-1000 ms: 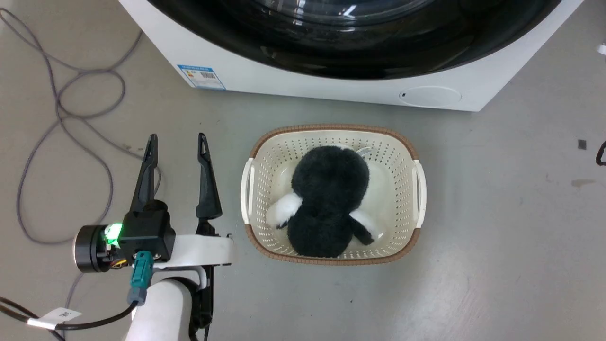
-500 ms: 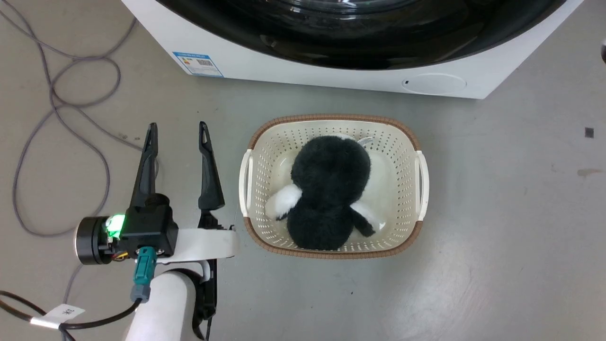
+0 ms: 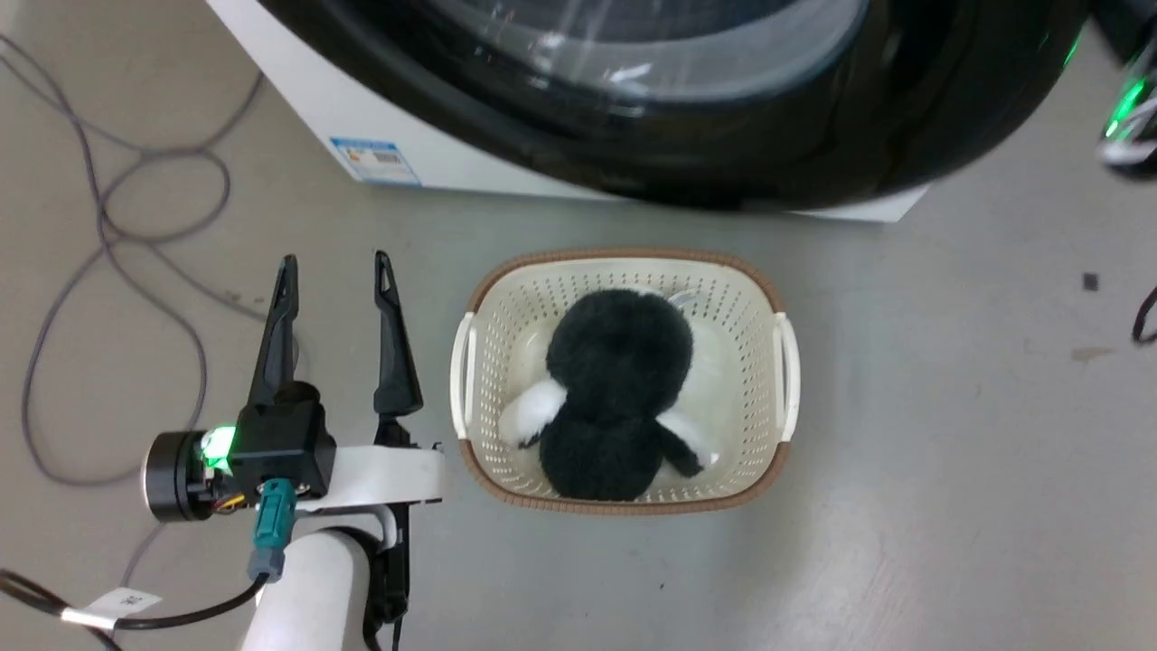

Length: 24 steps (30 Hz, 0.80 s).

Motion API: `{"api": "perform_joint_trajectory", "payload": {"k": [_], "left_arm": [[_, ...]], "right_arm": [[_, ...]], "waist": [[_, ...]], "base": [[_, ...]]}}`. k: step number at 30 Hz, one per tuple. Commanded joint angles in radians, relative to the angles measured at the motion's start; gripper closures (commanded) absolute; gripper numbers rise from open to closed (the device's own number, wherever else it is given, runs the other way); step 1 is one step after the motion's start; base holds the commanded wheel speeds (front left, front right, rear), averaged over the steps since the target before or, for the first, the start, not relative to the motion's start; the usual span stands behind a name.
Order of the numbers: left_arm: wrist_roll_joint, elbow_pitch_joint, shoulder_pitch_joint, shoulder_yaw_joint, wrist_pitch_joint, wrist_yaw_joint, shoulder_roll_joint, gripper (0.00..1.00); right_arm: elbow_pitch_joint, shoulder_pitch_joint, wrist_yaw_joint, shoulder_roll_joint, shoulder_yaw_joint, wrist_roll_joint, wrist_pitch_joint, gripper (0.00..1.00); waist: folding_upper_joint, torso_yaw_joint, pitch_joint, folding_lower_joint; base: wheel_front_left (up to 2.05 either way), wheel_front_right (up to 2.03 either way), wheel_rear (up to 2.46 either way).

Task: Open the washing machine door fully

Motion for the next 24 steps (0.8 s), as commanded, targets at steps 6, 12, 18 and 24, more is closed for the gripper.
{"api": "perform_joint_trajectory", "payload": {"k": [6, 12, 18, 24], "left_arm": [[0.001, 0.006, 0.031, 0.015, -0.006, -0.009, 0.001, 0.00], [0.002, 0.022, 0.061, 0.022, -0.006, -0.019, 0.001, 0.00], [0.002, 0.042, 0.105, 0.028, -0.006, -0.030, 0.001, 0.00], [-0.004, 0.053, 0.148, 0.025, -0.006, -0.036, 0.001, 0.00]], "right_arm": [[-0.082, 0.133, 0.001, 0.033, 0.062, -0.027, 0.061, 1.00], [-0.162, 0.266, 0.001, 0.049, 0.097, -0.025, 0.106, 1.00], [-0.235, 0.404, 0.001, 0.080, 0.110, -0.003, 0.126, 1.00], [-0.327, 0.542, 0.001, 0.127, 0.122, 0.017, 0.139, 1.00]], "waist": [[0.0000, -0.031, -0.058, -0.0001], [0.0000, -0.049, -0.114, -0.0001], [0.0000, -0.057, -0.185, -0.0001], [0.0000, -0.055, -0.245, -0.0001]], "base": [[0.00, 0.00, 0.00], [0.00, 0.00, 0.00], [0.00, 0.00, 0.00], [0.00, 0.00, 0.00]]}}
